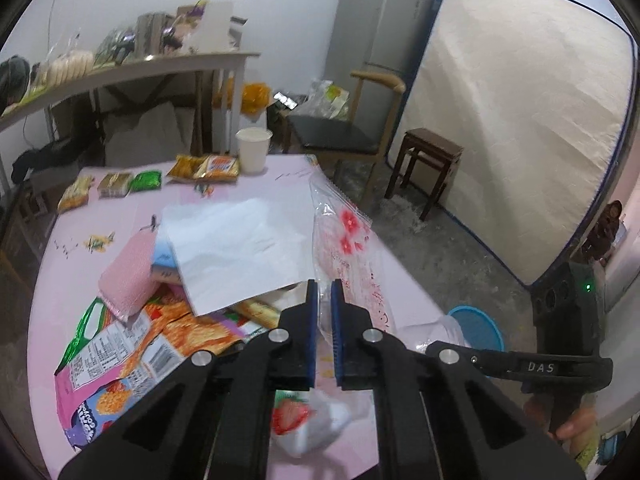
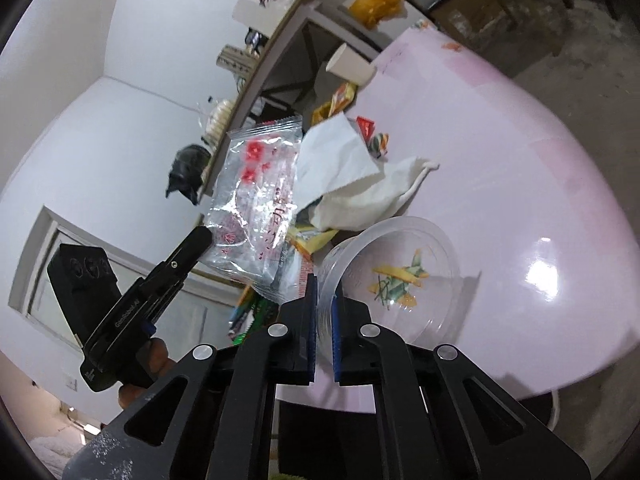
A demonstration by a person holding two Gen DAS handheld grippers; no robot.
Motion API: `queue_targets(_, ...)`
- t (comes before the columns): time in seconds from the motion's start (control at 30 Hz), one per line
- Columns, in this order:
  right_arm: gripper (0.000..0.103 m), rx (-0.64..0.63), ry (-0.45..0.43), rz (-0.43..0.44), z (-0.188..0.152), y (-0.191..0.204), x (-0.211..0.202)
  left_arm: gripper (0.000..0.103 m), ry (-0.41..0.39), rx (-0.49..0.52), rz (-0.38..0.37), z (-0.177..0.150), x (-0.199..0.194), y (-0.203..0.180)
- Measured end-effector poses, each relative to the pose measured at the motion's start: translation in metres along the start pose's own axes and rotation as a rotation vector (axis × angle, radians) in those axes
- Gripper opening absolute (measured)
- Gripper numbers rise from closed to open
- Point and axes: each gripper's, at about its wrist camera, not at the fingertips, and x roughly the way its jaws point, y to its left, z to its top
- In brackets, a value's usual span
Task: Collect trash
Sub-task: 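Carry the bag and cup to the blue wastebasket and open both tools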
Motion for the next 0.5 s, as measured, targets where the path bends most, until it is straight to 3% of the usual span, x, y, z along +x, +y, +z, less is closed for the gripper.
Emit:
queue_targets(0.17, 0.005, 0.029, -0.075, 0.017, -0.002, -0.010, -0.038, 0.006, -0.007, 0.023, -0.056, 0.004, 0.001, -0.035)
queue_targets(0.27, 0.005, 0.046, -0.154, 0.000, -0.003, -0.021, -0.077, 0.005, 0.018, 0.035, -0.135, 0.009, 0.014, -0.070)
queue_targets(0.5, 0.005, 0.169, -0.375, -0.169, -0.009, -0.087, -0.180, 0.006, 0.136, 0.116, -0.302, 0.016, 0.080, -0.180)
